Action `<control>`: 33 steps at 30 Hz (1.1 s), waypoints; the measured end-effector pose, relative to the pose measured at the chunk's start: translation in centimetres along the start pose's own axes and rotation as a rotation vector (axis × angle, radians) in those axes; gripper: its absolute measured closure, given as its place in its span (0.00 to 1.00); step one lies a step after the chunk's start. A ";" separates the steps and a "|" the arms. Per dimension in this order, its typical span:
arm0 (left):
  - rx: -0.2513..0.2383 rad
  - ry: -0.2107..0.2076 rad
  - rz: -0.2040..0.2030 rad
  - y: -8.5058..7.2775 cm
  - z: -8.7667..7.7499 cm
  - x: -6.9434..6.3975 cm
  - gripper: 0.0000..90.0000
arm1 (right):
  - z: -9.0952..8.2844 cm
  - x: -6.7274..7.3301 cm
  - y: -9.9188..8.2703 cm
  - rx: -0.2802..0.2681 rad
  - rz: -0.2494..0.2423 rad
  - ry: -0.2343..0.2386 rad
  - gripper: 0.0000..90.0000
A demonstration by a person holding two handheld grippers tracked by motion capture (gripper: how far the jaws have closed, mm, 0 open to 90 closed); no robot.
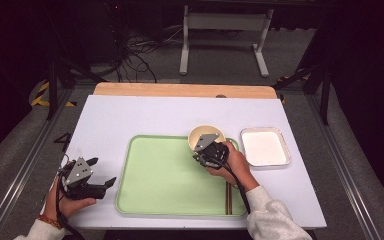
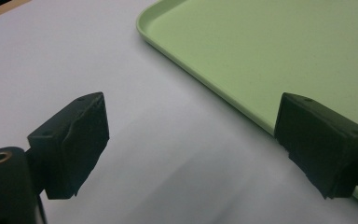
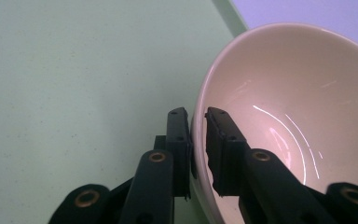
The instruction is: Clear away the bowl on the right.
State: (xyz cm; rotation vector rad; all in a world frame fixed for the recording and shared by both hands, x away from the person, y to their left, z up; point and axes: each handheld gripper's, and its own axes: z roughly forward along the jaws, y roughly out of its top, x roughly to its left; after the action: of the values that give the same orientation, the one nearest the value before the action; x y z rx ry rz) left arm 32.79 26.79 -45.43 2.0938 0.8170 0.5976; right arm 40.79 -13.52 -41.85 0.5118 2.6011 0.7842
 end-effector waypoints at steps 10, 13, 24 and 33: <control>-0.001 -0.001 0.003 0.0 0.0 0.0 0.12 | -1.1 -0.1 -0.2 -0.033 0.022 0.000 0.81; 0.002 0.004 0.001 -0.1 0.0 0.1 0.12 | -1.8 -0.2 -0.4 -0.053 0.030 -0.006 0.80; 0.004 0.007 0.006 0.0 0.0 0.0 0.12 | -4.3 -0.2 -1.3 -0.099 0.034 -0.041 0.76; 0.005 0.009 0.002 -0.1 -0.1 0.1 0.12 | -6.1 -0.1 -2.3 -0.125 0.054 -0.057 0.73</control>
State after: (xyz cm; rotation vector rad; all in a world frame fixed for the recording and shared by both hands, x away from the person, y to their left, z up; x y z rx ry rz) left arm 32.80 26.97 -45.46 2.0985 0.8226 0.6068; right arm 37.59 -18.02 -38.44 0.5605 2.4771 0.9289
